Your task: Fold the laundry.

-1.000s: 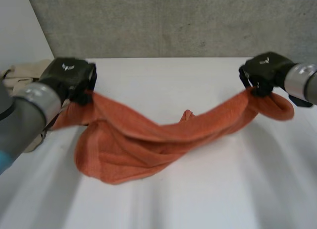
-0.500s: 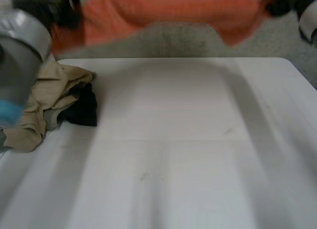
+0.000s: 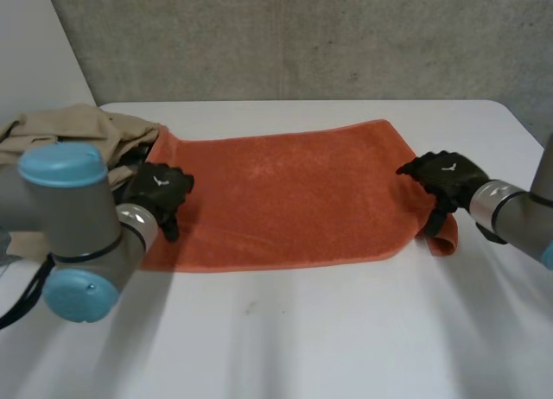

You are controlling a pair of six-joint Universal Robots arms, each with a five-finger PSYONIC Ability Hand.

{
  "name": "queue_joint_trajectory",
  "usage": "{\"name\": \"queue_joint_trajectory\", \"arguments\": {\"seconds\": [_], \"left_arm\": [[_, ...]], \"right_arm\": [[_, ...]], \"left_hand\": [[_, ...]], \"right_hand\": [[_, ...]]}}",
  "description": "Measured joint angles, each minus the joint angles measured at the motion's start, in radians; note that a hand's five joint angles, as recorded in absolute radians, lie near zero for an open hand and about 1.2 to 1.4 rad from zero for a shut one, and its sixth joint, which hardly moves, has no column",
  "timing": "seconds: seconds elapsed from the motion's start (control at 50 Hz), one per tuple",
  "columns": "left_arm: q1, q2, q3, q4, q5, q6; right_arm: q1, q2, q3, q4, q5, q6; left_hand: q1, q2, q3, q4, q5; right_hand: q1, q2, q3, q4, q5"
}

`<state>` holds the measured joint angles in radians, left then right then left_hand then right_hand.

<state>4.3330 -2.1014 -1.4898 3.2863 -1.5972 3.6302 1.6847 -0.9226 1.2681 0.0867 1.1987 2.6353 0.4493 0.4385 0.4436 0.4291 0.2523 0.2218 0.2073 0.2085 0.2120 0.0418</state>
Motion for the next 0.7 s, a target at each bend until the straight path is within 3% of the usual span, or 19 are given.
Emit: {"name": "queue_joint_trajectory", "arguments": {"seconds": [0.2,0.3,0.48,0.7], "left_arm": [[0.023,0.182,-0.132,-0.030,0.028,-0.024],[0.038,0.210,-0.196,-0.047,0.063,-0.011],[0.104,0.220,-0.250,-0.051,0.138,0.007],[0.167,0.209,-0.249,-0.048,0.175,0.006]], "right_arm": [[-0.058,-0.168,0.118,0.044,0.063,0.138],[-0.092,-0.184,0.151,0.065,0.061,0.147],[-0.119,-0.105,0.154,0.092,0.054,0.157],[-0.087,0.025,0.075,0.043,0.124,0.349]], "left_hand": [[0.000,0.000,0.000,0.000,0.000],[0.000,0.000,0.000,0.000,0.000],[0.003,0.005,0.002,0.012,0.017],[0.003,0.005,0.002,0.015,0.020]], "right_hand": [[0.000,-0.001,-0.001,-0.003,0.000],[0.000,-0.001,-0.001,-0.003,0.000],[0.005,0.034,0.032,0.028,0.031],[0.236,0.236,0.242,0.243,0.244]]}}
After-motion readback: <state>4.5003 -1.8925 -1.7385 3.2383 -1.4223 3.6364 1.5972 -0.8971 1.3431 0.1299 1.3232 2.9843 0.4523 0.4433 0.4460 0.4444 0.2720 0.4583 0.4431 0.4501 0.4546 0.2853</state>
